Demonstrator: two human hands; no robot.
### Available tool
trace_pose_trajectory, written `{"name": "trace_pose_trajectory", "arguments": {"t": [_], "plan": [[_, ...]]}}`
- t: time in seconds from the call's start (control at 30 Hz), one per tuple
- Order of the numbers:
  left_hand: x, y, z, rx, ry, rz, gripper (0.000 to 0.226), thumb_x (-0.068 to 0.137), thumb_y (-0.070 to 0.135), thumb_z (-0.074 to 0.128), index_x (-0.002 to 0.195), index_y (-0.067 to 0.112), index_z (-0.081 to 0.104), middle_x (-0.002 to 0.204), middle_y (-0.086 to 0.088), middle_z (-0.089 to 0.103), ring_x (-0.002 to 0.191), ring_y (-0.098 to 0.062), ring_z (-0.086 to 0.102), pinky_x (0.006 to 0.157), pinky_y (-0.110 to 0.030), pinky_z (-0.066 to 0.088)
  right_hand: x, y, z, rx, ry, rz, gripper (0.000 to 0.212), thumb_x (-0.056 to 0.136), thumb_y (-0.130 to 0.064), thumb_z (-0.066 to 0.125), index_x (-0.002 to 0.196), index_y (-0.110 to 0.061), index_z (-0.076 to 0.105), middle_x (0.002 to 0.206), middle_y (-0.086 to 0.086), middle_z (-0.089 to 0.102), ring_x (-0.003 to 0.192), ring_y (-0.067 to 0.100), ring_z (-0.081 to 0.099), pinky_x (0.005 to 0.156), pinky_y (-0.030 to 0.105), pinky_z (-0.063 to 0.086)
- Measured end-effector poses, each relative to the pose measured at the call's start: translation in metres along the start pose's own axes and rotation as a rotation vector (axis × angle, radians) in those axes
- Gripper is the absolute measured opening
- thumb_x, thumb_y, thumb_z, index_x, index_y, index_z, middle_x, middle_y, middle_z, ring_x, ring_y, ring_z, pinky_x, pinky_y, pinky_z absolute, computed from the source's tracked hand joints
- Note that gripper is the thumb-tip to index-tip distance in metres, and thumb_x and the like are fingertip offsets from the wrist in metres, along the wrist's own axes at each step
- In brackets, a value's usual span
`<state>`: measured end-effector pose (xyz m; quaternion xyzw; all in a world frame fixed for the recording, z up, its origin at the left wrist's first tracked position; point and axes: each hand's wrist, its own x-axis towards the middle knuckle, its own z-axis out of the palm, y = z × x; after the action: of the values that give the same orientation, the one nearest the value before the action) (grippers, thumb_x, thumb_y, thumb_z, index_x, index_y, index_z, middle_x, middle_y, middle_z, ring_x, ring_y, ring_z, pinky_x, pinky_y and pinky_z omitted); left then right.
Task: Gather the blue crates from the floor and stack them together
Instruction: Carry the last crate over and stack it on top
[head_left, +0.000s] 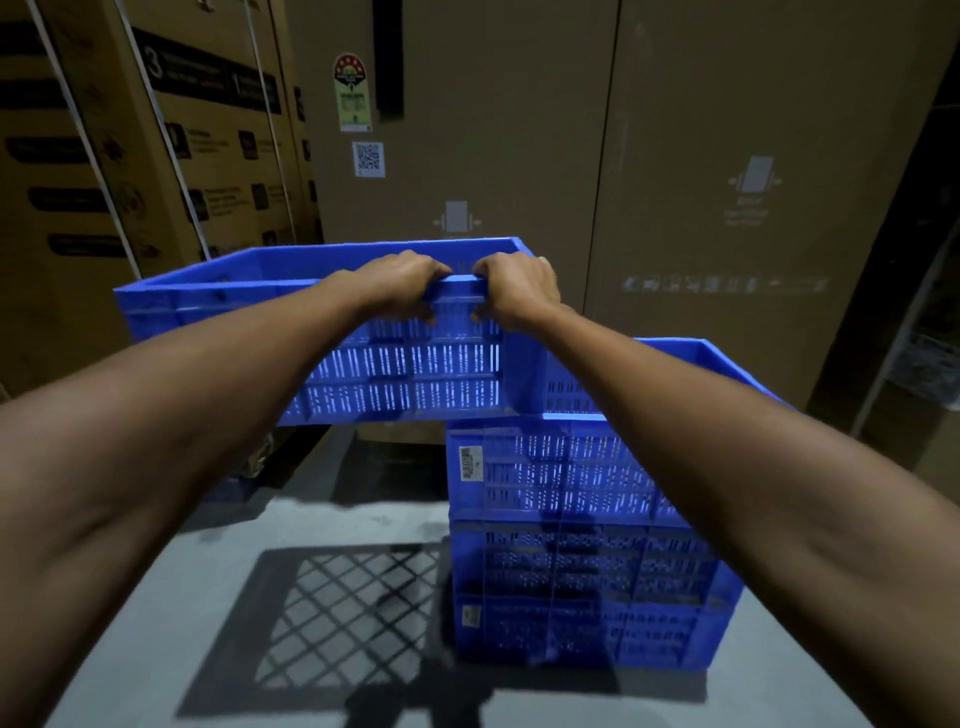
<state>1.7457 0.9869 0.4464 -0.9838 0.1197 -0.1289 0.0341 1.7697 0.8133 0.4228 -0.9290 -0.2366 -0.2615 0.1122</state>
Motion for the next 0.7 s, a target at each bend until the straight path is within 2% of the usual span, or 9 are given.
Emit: {"name": "trace_pose_trajectory", "arguments": {"t": [0.1,0.37,0.5,0.7], "plan": [[0.004,0.004,0.001,-0.003,-0.007,-0.01,0.049,0.077,0.025,0.078,0.121,0.024,0.058,0.111,-0.003,0.064,0.098,-0.026,0.058,0.077,-0.039,0.046,0.001,0.007,0.002,0.004,0.015,-0.011,0.029,0.071,-0.035,0.08,0.092,-0.026,0.063,0.086,-0.004,0.066,0.088,0.022,0.062,0.077,0.035,0.034],[0.023,0.025,0.001,0.062,-0.025,0.006,0.046,0.076,0.025,0.078,0.118,0.022,0.059,0.107,-0.003,0.064,0.096,-0.028,0.058,0.074,-0.037,0.044,0.003,0.035,0.007,-0.011,-0.004,0.02,0.032,0.071,-0.04,0.08,0.095,-0.028,0.062,0.092,-0.002,0.068,0.093,0.022,0.063,0.072,0.033,0.037],[0.039,0.045,0.003,0.058,-0.032,0.027,0.046,0.076,0.027,0.078,0.117,0.023,0.059,0.106,-0.002,0.064,0.093,-0.026,0.057,0.076,-0.041,0.047,0.0,0.06,0.001,-0.036,-0.023,0.031,0.031,0.07,-0.04,0.08,0.089,-0.03,0.058,0.089,-0.002,0.066,0.092,0.023,0.063,0.068,0.031,0.035],[0.059,0.072,0.01,0.053,-0.004,0.067,0.045,0.074,0.029,0.079,0.115,0.023,0.059,0.105,-0.002,0.064,0.089,-0.024,0.054,0.073,-0.038,0.044,-0.011,0.094,-0.005,-0.073,0.019,0.04,0.036,0.069,-0.04,0.079,0.1,-0.027,0.065,0.088,-0.001,0.068,0.09,0.024,0.063,0.068,0.03,0.035]]}}
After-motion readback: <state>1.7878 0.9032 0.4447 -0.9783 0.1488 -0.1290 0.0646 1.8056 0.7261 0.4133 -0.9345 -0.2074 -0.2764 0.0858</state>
